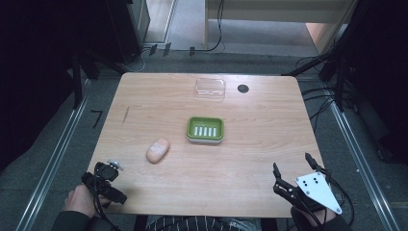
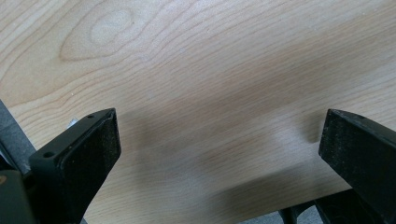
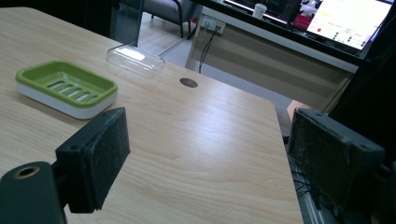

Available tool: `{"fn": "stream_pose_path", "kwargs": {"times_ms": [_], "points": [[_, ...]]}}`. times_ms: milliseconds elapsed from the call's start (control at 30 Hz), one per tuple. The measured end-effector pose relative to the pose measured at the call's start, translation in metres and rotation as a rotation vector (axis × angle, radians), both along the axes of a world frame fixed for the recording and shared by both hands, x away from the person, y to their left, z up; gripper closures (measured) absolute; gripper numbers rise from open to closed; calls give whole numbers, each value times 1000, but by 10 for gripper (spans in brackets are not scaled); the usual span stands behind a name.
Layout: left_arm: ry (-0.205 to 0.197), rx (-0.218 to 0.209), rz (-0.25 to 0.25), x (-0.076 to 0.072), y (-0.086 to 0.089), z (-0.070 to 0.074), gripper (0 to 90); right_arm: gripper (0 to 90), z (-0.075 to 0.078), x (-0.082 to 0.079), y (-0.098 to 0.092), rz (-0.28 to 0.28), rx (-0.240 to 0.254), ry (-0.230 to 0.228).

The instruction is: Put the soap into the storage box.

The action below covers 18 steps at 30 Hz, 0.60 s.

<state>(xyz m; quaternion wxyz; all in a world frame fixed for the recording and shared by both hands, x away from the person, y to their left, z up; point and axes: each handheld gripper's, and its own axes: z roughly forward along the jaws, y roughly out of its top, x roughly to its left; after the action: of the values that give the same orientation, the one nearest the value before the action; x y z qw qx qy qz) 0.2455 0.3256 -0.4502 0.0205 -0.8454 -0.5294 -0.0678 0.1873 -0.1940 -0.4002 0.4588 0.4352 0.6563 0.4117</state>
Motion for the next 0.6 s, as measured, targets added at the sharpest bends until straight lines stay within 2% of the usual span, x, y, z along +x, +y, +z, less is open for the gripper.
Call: {"fn": "stream_pose_path", "kwargs": {"times_ms": [167, 600], "points": [[-1, -2, -5, 2, -2, 0, 0, 134, 0, -1, -1, -6, 2, 2], [-36, -41, 23, 2, -3, 6, 0, 134, -1, 3, -1, 11, 7, 4]]}}
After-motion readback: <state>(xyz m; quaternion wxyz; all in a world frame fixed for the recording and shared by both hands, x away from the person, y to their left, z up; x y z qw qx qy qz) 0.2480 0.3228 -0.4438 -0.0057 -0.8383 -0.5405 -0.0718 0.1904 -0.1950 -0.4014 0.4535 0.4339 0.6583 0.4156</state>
